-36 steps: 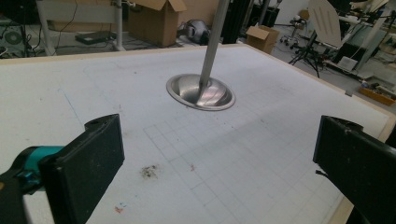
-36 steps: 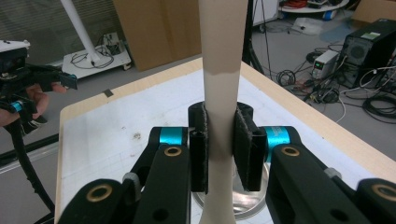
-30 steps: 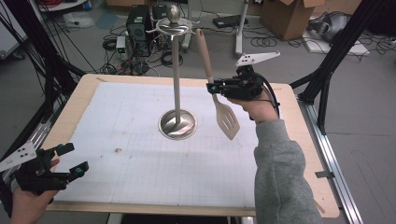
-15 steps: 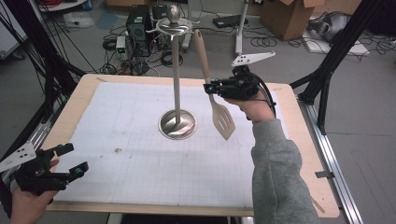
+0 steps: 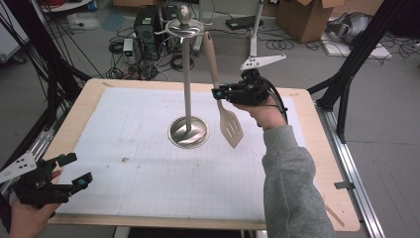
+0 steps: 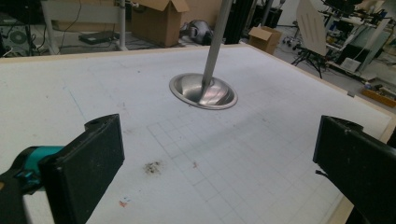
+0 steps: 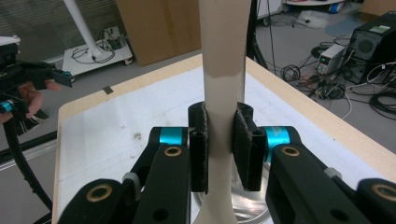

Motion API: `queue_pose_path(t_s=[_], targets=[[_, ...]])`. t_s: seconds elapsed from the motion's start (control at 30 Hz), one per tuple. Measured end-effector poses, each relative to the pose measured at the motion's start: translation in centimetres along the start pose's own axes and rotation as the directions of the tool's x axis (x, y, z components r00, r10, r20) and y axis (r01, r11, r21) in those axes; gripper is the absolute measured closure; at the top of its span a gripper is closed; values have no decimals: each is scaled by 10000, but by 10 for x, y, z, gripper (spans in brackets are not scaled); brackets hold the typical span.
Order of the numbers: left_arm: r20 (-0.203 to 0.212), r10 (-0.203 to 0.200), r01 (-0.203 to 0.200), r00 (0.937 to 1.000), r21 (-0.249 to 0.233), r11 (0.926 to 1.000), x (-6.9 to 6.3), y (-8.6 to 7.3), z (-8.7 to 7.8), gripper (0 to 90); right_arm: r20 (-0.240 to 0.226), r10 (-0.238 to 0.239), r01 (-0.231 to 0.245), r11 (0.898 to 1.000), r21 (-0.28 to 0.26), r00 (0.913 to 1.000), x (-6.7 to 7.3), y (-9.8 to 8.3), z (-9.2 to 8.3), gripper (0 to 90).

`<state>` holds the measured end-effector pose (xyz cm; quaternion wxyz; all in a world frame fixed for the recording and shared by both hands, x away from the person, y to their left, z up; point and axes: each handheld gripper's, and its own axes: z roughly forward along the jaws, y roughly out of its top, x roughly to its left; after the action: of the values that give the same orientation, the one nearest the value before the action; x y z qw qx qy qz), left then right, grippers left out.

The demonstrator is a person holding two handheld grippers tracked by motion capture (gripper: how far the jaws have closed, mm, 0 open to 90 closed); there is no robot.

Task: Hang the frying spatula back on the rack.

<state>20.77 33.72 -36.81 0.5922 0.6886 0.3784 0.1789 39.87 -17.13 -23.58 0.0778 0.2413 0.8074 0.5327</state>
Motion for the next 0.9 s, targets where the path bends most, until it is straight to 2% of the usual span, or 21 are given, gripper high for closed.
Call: queue_pose_path(t_s=[0.9], targets=[[-136, -77, 77, 9999, 39, 10000, 1, -3, -3, 24, 190, -36, 40, 9998, -210, 9998, 0, -1, 26, 779]])
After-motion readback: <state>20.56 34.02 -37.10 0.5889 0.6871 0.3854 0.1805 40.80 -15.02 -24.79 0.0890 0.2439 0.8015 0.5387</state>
